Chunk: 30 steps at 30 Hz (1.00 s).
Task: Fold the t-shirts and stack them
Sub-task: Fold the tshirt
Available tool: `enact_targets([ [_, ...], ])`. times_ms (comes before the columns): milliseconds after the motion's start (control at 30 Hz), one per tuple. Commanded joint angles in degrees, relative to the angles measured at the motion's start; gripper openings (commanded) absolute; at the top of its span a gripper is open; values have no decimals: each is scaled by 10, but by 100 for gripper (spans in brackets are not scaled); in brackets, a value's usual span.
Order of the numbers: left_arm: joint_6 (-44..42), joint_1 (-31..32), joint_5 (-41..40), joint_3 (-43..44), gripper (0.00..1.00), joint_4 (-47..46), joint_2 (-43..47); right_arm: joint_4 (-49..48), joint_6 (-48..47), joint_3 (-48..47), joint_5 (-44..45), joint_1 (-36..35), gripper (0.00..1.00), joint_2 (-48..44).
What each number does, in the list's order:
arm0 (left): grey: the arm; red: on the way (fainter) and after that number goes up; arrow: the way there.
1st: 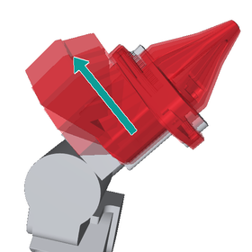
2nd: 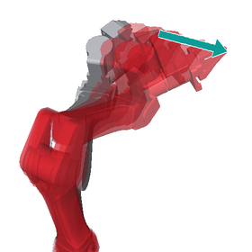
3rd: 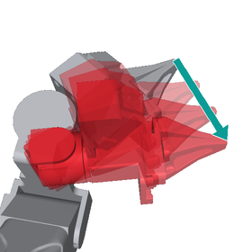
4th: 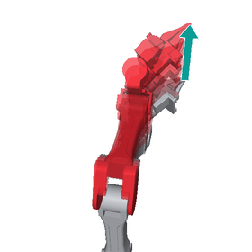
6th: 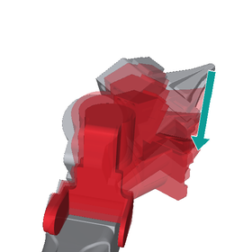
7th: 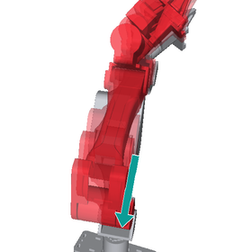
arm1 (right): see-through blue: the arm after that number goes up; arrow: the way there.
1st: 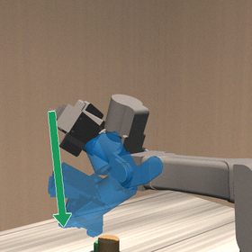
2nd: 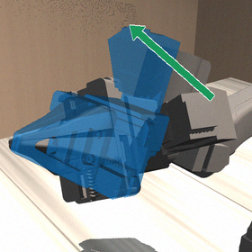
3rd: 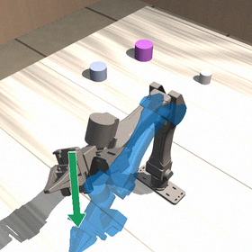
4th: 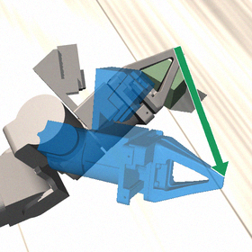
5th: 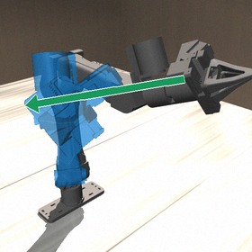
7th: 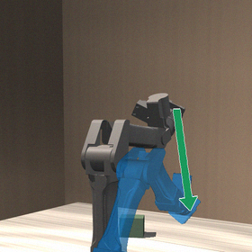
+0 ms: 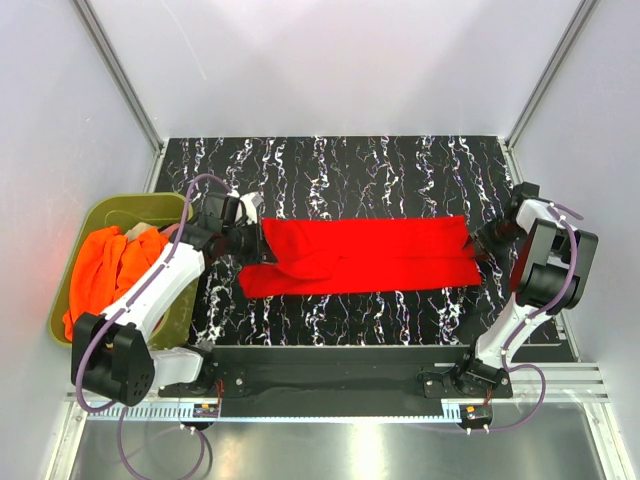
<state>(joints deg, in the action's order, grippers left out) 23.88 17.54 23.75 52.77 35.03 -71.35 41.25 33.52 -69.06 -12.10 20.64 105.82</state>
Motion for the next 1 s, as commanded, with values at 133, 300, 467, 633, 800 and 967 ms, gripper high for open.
enact_targets([
  [133,-11,-3,17,28,0,-13,-6,-10,10,10,10,2,43,-8],
  [300,-12,-5,17,26,0,-13,-9,-25,11,6,21,2,42,6],
  [467,-12,-8,11,27,0,-12,-6,-23,10,-13,17,2,33,11],
  [633,-9,-9,7,30,0,-15,-5,-17,6,-21,15,2,25,13],
  [800,-6,-10,7,30,0,-21,-5,-11,-2,-22,15,2,38,5],
  [967,-5,-10,10,26,0,-22,-2,-5,-9,-39,29,2,36,22],
])
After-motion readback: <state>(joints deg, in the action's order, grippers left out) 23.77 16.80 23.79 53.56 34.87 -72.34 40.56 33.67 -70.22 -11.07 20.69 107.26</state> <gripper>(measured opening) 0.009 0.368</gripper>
